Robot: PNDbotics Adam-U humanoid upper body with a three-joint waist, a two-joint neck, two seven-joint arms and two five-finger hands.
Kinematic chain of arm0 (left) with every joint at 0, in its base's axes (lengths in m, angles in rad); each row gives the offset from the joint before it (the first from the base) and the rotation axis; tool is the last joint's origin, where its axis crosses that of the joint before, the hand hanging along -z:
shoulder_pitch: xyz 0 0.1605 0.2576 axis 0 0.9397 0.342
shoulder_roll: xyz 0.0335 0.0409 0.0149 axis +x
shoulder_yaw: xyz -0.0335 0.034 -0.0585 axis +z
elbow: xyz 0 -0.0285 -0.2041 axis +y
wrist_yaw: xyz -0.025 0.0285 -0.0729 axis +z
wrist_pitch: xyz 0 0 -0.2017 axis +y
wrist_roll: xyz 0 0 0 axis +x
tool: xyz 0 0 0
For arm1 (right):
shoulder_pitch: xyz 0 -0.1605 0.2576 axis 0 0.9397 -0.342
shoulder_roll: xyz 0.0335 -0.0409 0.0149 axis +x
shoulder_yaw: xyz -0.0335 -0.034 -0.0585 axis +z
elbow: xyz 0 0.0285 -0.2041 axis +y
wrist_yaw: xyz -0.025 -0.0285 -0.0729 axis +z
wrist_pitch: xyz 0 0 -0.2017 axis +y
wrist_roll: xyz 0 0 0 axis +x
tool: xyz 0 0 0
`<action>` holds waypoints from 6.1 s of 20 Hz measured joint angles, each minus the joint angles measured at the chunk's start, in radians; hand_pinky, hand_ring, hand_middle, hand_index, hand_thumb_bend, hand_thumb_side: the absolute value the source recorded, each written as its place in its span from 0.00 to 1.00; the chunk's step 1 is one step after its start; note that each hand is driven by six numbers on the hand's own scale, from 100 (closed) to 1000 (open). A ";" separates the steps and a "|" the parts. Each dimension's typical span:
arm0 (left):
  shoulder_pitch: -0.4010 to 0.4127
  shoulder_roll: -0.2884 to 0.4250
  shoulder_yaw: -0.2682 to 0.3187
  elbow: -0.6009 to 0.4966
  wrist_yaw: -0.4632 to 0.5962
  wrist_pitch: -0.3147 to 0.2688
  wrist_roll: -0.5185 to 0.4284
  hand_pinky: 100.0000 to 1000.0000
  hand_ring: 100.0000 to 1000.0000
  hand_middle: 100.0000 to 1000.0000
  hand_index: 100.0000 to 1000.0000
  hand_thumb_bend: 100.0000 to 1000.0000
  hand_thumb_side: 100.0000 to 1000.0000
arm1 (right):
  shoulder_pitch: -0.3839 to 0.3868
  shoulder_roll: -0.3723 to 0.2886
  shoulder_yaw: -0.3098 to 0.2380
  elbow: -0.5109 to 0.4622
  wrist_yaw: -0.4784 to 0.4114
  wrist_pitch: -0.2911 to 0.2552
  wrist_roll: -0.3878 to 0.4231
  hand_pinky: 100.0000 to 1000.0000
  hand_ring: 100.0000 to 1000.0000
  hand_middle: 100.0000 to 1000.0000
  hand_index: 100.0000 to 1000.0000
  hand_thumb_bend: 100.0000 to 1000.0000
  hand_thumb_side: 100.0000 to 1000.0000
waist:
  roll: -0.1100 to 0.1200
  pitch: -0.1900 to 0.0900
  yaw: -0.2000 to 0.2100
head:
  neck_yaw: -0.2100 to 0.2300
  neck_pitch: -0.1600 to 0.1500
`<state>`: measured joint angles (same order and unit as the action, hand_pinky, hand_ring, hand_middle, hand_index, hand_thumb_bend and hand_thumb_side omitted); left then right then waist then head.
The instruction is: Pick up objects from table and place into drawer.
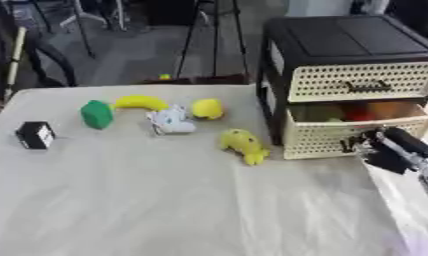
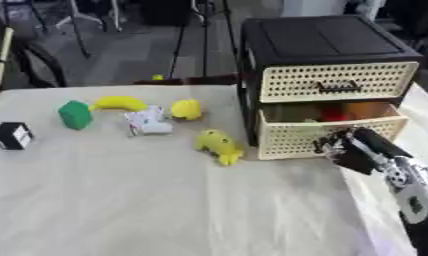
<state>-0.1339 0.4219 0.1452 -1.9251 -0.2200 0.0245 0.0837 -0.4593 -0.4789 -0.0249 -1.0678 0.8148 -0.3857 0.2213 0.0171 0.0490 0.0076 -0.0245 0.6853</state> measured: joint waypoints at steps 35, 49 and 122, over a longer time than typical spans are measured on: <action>0.007 0.003 0.007 0.002 -0.010 0.005 -0.001 0.42 0.41 0.50 0.72 0.56 0.81 | 0.308 0.035 -0.063 -0.404 -0.118 0.053 -0.135 0.00 0.00 0.00 0.56 0.00 0.84 | -0.013 0.007 -0.029 | 0.024 -0.001; -0.087 0.132 -0.062 0.241 -0.123 0.017 -0.132 0.45 0.45 0.58 0.76 0.66 0.79 | 0.329 0.035 -0.080 -0.488 -0.205 0.065 -0.244 0.00 0.00 0.00 0.56 0.00 0.82 | -0.014 0.010 -0.064 | 0.039 -0.001; -0.579 0.241 -0.056 1.337 -0.504 0.284 0.113 0.27 0.26 0.37 0.58 0.49 0.26 | 0.287 0.061 -0.059 -0.509 -0.234 0.035 -0.195 0.00 0.00 0.00 0.56 0.00 0.85 | -0.012 0.112 -0.186 | 0.106 -0.055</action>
<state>-0.7131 0.6632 0.0897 -0.5883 -0.7243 0.3090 0.1963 -0.1724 -0.4178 -0.0838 -1.5773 0.5804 -0.3508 0.0264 0.0051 0.1609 -0.1786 0.0819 0.6304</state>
